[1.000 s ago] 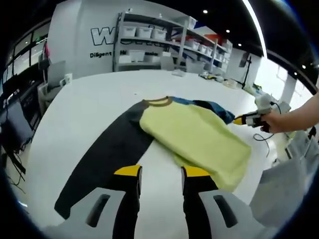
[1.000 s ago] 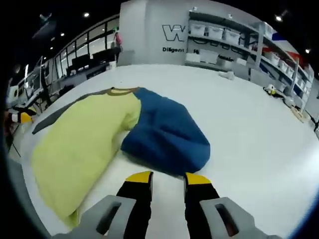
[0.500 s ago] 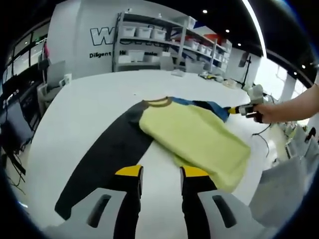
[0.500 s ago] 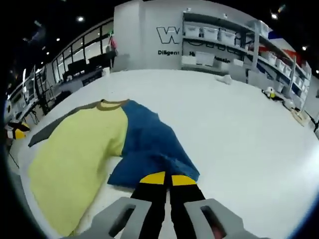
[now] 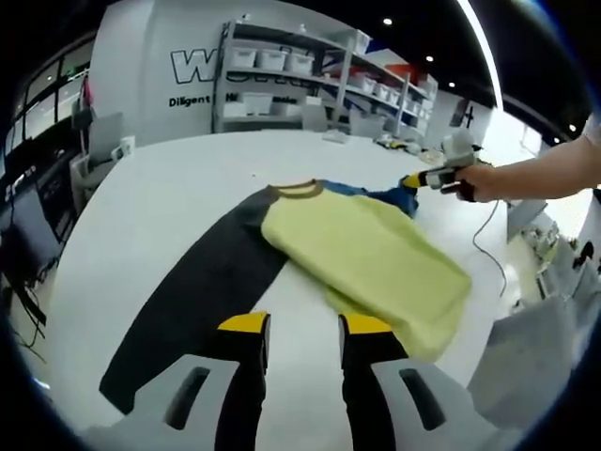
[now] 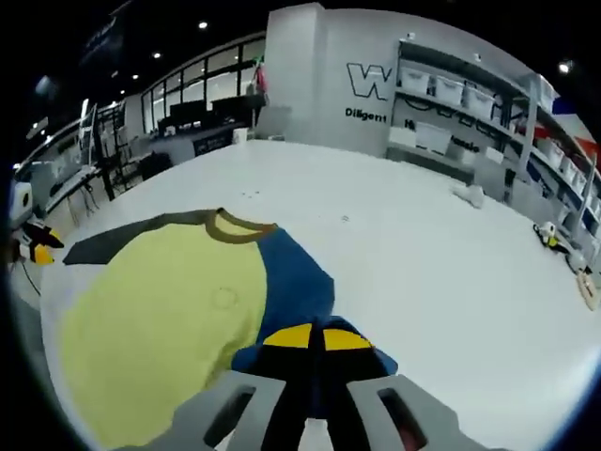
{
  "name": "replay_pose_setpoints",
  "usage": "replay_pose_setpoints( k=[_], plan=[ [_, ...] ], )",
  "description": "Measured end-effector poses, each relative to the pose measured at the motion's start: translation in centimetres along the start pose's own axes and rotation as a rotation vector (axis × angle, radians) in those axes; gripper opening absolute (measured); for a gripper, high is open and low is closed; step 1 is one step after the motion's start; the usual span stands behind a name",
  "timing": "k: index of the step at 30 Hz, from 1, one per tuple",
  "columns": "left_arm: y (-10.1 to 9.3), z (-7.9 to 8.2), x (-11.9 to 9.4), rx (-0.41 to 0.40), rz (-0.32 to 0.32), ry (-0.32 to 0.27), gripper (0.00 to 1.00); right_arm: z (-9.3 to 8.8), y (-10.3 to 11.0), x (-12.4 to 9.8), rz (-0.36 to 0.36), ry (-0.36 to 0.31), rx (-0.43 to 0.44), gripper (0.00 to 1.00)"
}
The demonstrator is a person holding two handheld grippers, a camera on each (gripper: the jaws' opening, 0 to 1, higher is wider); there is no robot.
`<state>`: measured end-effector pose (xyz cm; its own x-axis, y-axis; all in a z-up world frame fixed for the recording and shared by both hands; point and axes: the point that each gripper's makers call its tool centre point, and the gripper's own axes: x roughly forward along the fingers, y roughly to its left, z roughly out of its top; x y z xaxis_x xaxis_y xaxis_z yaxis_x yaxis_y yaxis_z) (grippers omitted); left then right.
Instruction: Fold the garment on the visible template until the final outline fits inside the template.
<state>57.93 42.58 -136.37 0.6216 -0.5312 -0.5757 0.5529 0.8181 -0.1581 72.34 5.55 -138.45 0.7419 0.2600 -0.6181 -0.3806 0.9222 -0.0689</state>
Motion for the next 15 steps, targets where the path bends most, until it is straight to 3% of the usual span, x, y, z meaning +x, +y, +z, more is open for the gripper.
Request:
replay_pose_setpoints(
  k=[3, 6, 8, 10, 15],
  plan=[
    [0.1, 0.0, 0.0, -0.004, 0.001, -0.002, 0.29, -0.1, 1.1, 0.8, 0.035, 0.020, -0.017, 0.00],
    [0.1, 0.2, 0.0, -0.004, 0.001, -0.005, 0.29, -0.1, 2.0, 1.0, 0.088, 0.014, -0.006, 0.13],
    [0.1, 0.2, 0.0, -0.004, 0.000, -0.007, 0.29, 0.0, 2.4, 0.5, 0.106, 0.006, -0.005, 0.16],
    [0.2, 0.3, 0.1, -0.005, 0.001, -0.009, 0.29, 0.1, 1.9, -0.4, 0.093, -0.008, -0.014, 0.13],
    [0.0, 0.3, 0.4, -0.004, -0.006, -0.007, 0.29, -1.2, -0.4, -2.8, 0.043, -0.051, 0.111, 0.13]
  ],
)
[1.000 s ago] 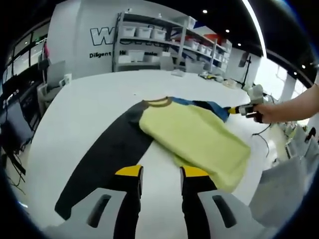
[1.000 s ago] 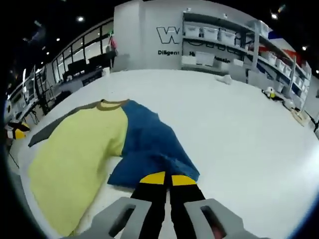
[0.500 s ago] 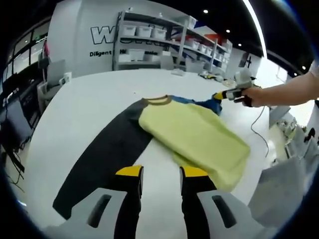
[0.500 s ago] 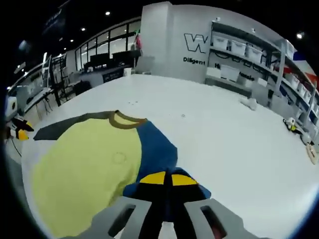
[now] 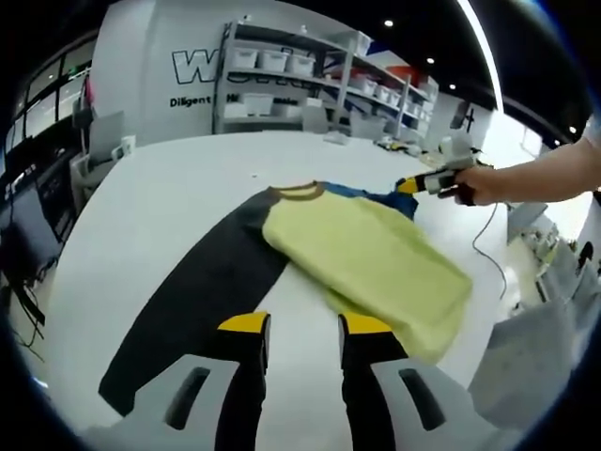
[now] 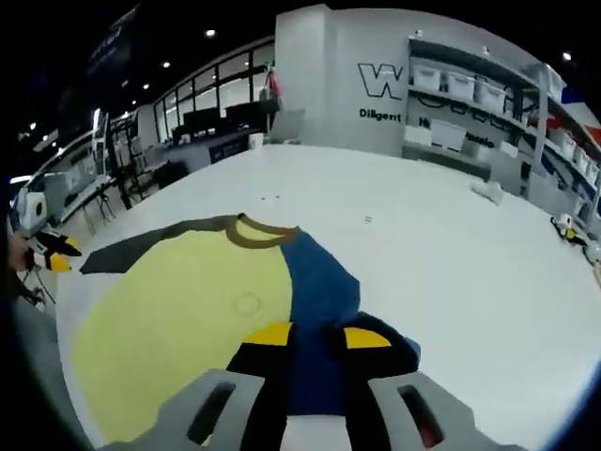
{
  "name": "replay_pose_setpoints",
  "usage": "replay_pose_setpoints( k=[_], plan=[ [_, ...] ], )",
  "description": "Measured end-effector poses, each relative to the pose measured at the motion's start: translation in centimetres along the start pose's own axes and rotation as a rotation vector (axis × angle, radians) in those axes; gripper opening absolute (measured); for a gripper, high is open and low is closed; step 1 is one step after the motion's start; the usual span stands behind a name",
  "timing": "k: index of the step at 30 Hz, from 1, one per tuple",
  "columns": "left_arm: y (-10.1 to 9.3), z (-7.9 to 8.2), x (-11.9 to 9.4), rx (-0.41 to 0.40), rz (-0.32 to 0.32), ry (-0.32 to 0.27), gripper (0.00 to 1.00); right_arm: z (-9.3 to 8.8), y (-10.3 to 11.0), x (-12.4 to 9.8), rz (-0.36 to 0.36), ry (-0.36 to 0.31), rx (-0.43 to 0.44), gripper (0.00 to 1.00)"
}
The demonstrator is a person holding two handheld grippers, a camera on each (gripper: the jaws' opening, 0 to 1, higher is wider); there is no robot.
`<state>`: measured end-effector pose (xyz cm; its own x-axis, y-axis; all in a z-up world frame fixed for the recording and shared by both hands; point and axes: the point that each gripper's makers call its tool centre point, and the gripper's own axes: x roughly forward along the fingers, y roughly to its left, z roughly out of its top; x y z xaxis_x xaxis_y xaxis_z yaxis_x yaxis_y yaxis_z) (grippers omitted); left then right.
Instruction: Fold the garment on the visible template until the final outline fits inside the template.
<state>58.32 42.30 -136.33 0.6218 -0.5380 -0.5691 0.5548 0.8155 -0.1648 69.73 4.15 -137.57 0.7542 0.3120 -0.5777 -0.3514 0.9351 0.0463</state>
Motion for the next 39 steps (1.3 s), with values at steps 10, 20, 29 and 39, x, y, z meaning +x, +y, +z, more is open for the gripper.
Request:
replay_pose_setpoints(
  k=[10, 20, 29, 39],
  plan=[
    [-0.6, 0.0, 0.4, 0.004, -0.012, 0.005, 0.29, -2.5, -2.1, -1.1, 0.035, 0.049, 0.082, 0.16],
    [-0.7, 0.3, 0.5, 0.005, -0.011, 0.002, 0.28, -5.6, -1.9, -2.2, 0.066, 0.129, 0.050, 0.23],
    [-0.7, 0.4, 0.5, 0.010, -0.011, 0.006, 0.28, -7.7, -2.0, -1.5, 0.045, 0.152, 0.102, 0.21],
    [-0.8, 0.5, 0.4, 0.011, -0.001, 0.008, 0.28, -8.2, -2.5, -0.5, 0.010, 0.177, 0.000, 0.00]
  ],
)
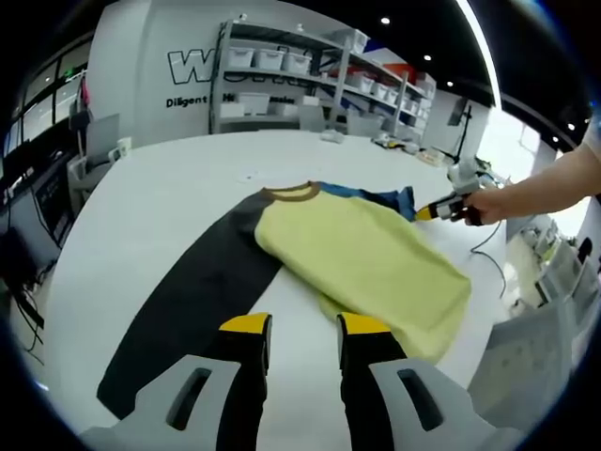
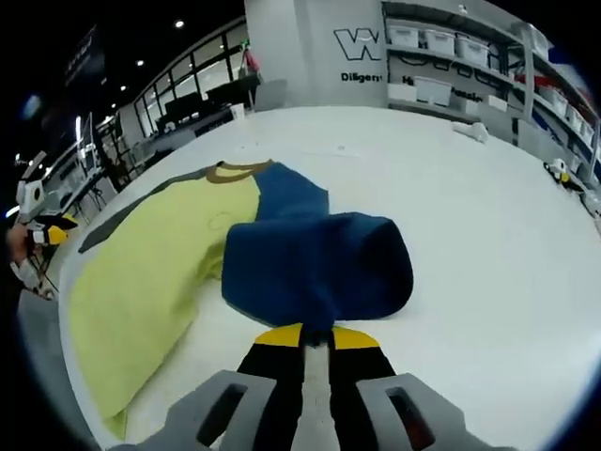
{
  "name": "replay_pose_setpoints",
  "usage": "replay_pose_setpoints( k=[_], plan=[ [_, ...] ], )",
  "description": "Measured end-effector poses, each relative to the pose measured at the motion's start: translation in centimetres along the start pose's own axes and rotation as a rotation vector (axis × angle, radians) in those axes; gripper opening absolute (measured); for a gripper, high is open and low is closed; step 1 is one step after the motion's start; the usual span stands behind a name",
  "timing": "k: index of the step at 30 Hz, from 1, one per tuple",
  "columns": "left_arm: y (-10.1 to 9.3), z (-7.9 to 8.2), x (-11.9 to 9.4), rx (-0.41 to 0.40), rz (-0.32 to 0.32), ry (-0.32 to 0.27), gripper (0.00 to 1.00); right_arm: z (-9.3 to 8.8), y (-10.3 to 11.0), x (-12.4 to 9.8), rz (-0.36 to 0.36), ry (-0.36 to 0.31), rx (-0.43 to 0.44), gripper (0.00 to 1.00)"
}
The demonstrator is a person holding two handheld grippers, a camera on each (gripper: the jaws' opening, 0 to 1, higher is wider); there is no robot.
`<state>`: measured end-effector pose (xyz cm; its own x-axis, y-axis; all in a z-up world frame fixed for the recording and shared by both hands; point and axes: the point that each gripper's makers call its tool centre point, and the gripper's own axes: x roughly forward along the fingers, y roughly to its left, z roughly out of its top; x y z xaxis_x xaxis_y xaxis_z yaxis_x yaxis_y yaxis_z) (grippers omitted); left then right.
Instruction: Fold the garment on the visible template until the final outline fits inside the template.
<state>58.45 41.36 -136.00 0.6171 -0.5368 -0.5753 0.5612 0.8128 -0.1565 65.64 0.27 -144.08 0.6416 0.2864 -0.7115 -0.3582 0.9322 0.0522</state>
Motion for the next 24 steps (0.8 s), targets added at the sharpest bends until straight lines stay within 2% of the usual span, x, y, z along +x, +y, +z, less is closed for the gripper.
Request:
replay_pose_setpoints(
  k=[1, 5, 8, 14, 16, 19, 21, 24],
  plan=[
    [0.0, 0.0, 0.0, 0.000, 0.001, 0.000, 0.28, 0.0, 0.2, -0.1, 0.006, 0.001, 0.022, 0.00],
    [-0.2, 0.1, 0.1, 0.002, 0.002, 0.000, 0.28, 0.3, -0.4, -0.8, -0.002, -0.011, 0.014, 0.00],
    [-0.3, 0.1, 0.2, 0.005, 0.001, 0.001, 0.29, 0.5, -0.7, -1.9, -0.003, -0.019, -0.017, 0.00],
    [-1.0, 0.0, 0.6, 0.011, -0.009, 0.006, 0.35, 0.4, -2.8, -4.7, -0.025, -0.027, -0.031, 0.00],
    [-1.2, 0.1, 0.7, 0.012, -0.013, 0.005, 0.35, 1.0, -3.3, -5.8, -0.020, -0.064, 0.025, 0.00],
    [-1.6, 0.1, 0.9, 0.012, -0.019, 0.005, 0.35, 3.0, -3.2, -7.8, 0.056, -0.166, 0.137, 0.00],
    [-1.7, 0.1, 1.0, 0.012, -0.022, 0.004, 0.35, 4.1, -2.8, -9.1, 0.113, -0.218, 0.179, 0.00],
    [-1.9, 0.1, 1.1, 0.013, -0.024, 0.005, 0.35, 5.0, -2.4, -10.4, 0.147, -0.254, 0.196, 0.00]
  ],
)
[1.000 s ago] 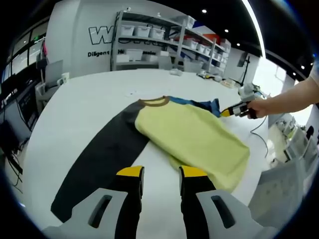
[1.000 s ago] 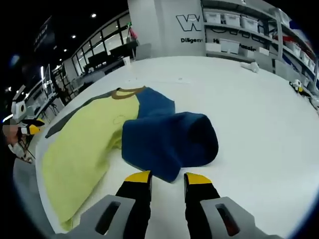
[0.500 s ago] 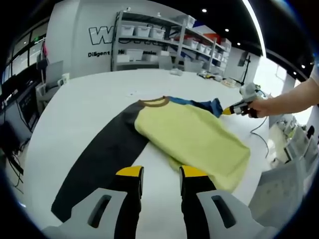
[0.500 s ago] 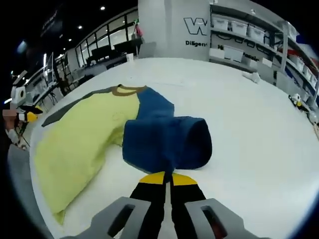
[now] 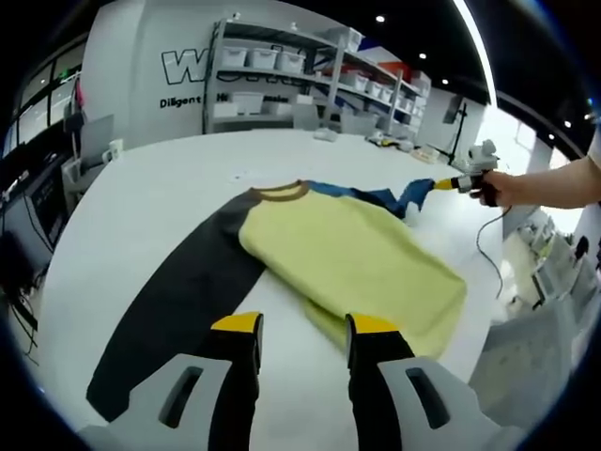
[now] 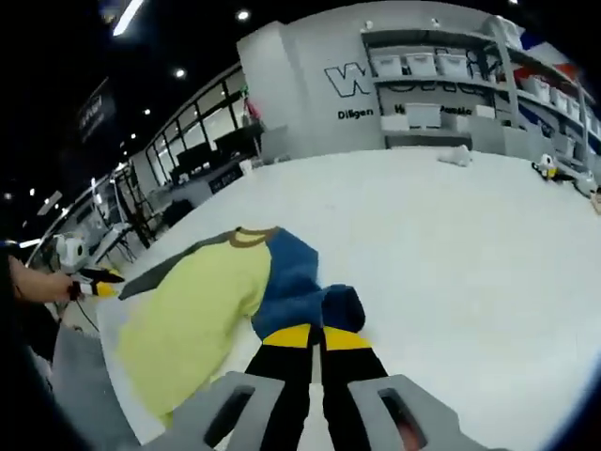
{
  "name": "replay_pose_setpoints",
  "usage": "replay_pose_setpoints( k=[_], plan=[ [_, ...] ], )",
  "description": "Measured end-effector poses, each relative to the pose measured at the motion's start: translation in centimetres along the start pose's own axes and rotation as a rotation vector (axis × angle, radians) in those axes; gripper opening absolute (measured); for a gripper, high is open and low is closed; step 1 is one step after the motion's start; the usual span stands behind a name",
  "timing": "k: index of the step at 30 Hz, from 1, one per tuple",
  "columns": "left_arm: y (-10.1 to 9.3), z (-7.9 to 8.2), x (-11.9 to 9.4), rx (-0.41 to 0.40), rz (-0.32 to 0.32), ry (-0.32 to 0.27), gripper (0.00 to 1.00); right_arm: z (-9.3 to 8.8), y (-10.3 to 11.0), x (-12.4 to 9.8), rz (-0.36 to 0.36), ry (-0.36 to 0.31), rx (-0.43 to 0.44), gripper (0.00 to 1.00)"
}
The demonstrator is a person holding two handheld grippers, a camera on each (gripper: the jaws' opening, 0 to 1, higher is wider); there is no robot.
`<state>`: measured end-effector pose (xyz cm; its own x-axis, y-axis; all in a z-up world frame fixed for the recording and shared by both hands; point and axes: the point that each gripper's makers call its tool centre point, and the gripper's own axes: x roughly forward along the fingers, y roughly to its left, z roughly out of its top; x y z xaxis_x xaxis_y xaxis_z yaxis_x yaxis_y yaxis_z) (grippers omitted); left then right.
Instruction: Fold the garment on the visible template until the final outline fits inside the template.
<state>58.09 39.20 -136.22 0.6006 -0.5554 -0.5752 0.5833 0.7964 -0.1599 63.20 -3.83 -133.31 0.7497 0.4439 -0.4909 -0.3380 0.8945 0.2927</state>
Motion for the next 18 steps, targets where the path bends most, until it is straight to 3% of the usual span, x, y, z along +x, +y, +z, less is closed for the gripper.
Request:
replay_pose_setpoints(
  k=[3, 5, 9, 13, 18],
  plan=[
    [-0.1, 0.1, 0.0, 0.001, -0.002, -0.001, 0.34, 1.3, 0.9, -0.5, 0.046, -0.051, 0.047, 0.00],
    [-0.2, 0.1, 0.1, 0.003, -0.004, -0.001, 0.34, 2.6, 1.5, -0.9, 0.077, -0.120, 0.083, 0.00],
    [-0.3, 0.2, 0.0, 0.004, -0.005, -0.003, 0.34, 3.8, 1.7, -1.2, 0.066, -0.171, 0.102, 0.00],
    [-0.2, 0.2, 0.0, 0.005, -0.005, -0.004, 0.34, 5.5, 0.2, -1.7, 0.013, -0.275, 0.174, 0.00],
    [-0.2, 0.1, -0.1, 0.004, -0.004, -0.004, 0.33, 5.5, -4.3, -2.8, -0.172, -0.365, 0.305, 0.00]
  ],
)
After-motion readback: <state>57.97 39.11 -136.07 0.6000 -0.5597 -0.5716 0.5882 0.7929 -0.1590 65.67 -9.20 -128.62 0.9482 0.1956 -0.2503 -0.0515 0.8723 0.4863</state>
